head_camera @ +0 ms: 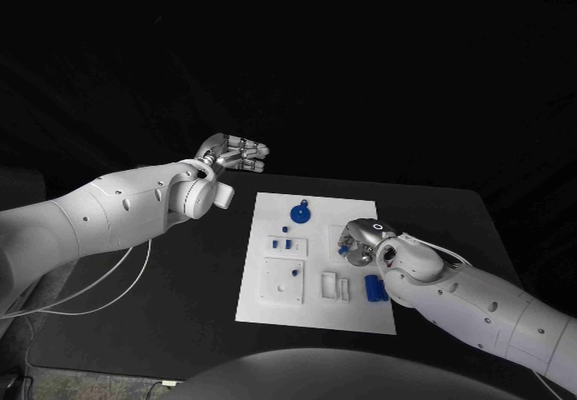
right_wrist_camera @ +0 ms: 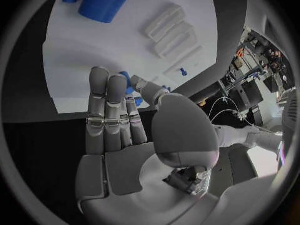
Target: Assemble the parts on the task board
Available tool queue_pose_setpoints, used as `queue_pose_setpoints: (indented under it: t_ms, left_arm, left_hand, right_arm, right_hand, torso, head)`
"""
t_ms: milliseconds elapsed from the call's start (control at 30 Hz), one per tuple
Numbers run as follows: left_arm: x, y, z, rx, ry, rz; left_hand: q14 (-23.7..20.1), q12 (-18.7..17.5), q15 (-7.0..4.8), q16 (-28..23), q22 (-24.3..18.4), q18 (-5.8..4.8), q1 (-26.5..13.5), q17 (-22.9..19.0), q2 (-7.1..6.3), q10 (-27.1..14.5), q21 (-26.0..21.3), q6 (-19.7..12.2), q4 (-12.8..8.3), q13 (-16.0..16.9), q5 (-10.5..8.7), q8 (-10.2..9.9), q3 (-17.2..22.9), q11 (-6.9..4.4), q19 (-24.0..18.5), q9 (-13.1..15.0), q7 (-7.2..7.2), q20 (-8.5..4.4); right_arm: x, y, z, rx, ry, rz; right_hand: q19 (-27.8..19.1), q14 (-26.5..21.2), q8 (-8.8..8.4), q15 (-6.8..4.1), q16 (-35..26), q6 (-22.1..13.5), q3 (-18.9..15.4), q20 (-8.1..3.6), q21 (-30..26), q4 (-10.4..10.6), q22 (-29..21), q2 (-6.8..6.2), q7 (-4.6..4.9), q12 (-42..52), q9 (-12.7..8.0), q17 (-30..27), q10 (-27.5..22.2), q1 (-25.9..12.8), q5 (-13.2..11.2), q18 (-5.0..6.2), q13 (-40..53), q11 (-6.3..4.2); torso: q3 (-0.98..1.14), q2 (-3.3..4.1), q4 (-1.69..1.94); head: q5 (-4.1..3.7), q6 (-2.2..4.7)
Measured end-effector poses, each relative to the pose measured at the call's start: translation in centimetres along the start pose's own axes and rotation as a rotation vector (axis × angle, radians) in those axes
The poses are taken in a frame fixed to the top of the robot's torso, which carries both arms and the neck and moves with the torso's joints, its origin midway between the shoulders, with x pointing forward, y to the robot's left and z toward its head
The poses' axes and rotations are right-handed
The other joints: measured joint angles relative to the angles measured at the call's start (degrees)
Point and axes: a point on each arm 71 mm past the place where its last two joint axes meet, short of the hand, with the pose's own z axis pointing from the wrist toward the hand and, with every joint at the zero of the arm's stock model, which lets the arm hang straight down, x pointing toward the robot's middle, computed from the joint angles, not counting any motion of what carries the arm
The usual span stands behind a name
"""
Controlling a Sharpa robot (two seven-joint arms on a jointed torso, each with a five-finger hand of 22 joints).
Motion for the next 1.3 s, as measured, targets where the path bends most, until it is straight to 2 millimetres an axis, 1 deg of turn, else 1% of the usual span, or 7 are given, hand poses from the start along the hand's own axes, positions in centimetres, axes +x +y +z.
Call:
queue_pose_setpoints:
  t_ms: [200,300,367,700,867,1100,1300]
  left_arm:
    - [0.0,0.0,0.0,-0.001,0.0,0.0]
    - [-0.1,0.0,0.0,-0.002,0.0,0.001]
    - [-0.1,0.0,0.0,-0.002,0.0,0.001]
    - [-0.1,0.0,0.0,-0.003,-0.001,0.002]
    - [-0.2,0.1,0.0,-0.004,-0.003,0.003]
    - [-0.5,0.2,0.0,-0.006,-0.009,0.006]
    - [-0.6,0.2,0.0,-0.007,-0.012,0.007]
  left_hand:
    - [0.0,0.0,0.0,0.0,0.0,0.0,0.0,0.0,0.0,0.0,0.0,0.0,0.0,0.0,0.0,0.0,0.0,0.0,0.0,0.0,0.0,0.0]
    - [0.0,0.0,0.0,0.0,0.0,0.0,0.0,0.0,0.0,0.0,0.0,0.0,0.0,0.0,0.0,0.0,0.0,0.0,0.0,0.0,0.0,0.0]
    - [0.0,0.0,0.0,0.0,0.0,0.0,0.0,0.0,0.0,0.0,0.0,0.0,0.0,0.0,0.0,0.0,0.0,0.0,0.0,0.0,0.0,0.0]
    - [0.0,0.0,0.0,0.0,0.0,0.0,0.0,0.0,0.0,0.0,0.0,0.0,0.0,0.0,0.0,0.0,0.0,0.0,0.0,0.0,0.0,0.0]
    - [0.0,0.0,0.0,0.0,0.0,0.0,0.0,0.0,0.0,0.0,0.0,0.0,0.0,0.0,0.0,0.0,0.0,0.0,0.0,0.0,0.0,0.0]
    - [0.0,0.0,0.0,0.0,0.0,0.0,0.0,0.0,0.0,0.0,0.0,0.0,0.0,0.0,0.0,0.0,0.0,0.0,0.0,0.0,0.0,0.0]
    - [0.0,0.0,0.0,0.0,0.0,0.0,0.0,0.0,0.0,0.0,0.0,0.0,0.0,0.0,0.0,0.0,0.0,0.0,0.0,0.0,0.0,0.0]
  right_arm:
    - [-0.1,0.0,0.0,-0.001,-0.009,0.001]
    - [-0.2,0.0,0.0,-0.002,-0.018,0.004]
    - [-0.2,0.1,0.0,-0.003,-0.025,0.005]
    - [-0.5,0.0,-0.1,0.002,-0.063,0.01]
    - [-0.8,0.0,-0.5,-0.002,-0.079,0.013]
    - [-2.9,0.1,-1.1,-0.017,-0.118,0.039]
    - [-5.1,1.3,-1.9,-0.057,-0.157,0.078]
  right_hand:
    - [0.0,0.0,-0.02,-0.62,0.0,2.1,0.8,-0.61,1.2,-0.8,1.0,1.29,-0.4,-0.1,0.0,0.3,2.7,0.6,0.0,-0.58,-0.1,-0.62]
    - [-0.1,-0.1,-0.24,-1.13,0.0,3.6,0.7,-1.13,1.6,-1.9,1.5,1.99,-0.69,-0.3,0.0,0.5,4.3,0.7,-0.1,-1.04,-0.1,-1.04]
    - [-0.2,-0.1,-0.48,-1.14,0.0,4.1,1.0,-1.22,1.9,-2.3,1.9,2.58,-0.93,-0.4,0.0,0.5,4.7,0.7,-0.2,-1.08,-0.1,-0.91]
    - [0.0,0.0,-0.44,-1.64,0.0,6.0,2.4,-1.84,2.7,-4.0,3.5,3.55,-1.57,-0.2,0.3,1.0,5.5,-0.3,-0.2,-1.91,0.3,-0.71]
    - [0.0,0.2,-0.44,-1.81,0.0,6.3,2.7,-1.84,2.9,-4.3,4.0,3.7,-1.43,-0.2,0.3,1.1,5.8,-0.4,-0.2,-1.93,0.3,-0.67]
    - [0.0,0.2,-0.44,-1.81,0.0,6.5,2.8,-1.84,2.9,-4.6,4.4,3.82,-1.65,-0.2,0.3,1.2,5.9,-0.5,-0.4,-1.96,0.2,-0.69]
    - [0.0,0.2,-0.45,-1.81,0.0,6.5,2.8,-1.83,2.9,-4.6,5.0,3.82,-1.66,-0.2,0.3,1.4,5.9,-0.5,-0.4,-1.97,0.2,-0.69]
  torso:
    - [0.0,0.01,0.01]
    - [0.01,0.03,0.01]
    - [0.01,0.04,0.01]
    - [-0.03,0.1,0.0]
    - [-0.03,0.08,-0.01]
    - [-0.03,0.03,-0.06]
    - [-0.07,0.01,-0.12]
  head:
    - [0.01,-0.08]
    - [0.04,-0.1]
    - [0.04,-0.14]
    - [-0.13,-0.34]
    - [-0.03,-0.46]
    - [0.17,-0.49]
    - [0.34,-0.56]
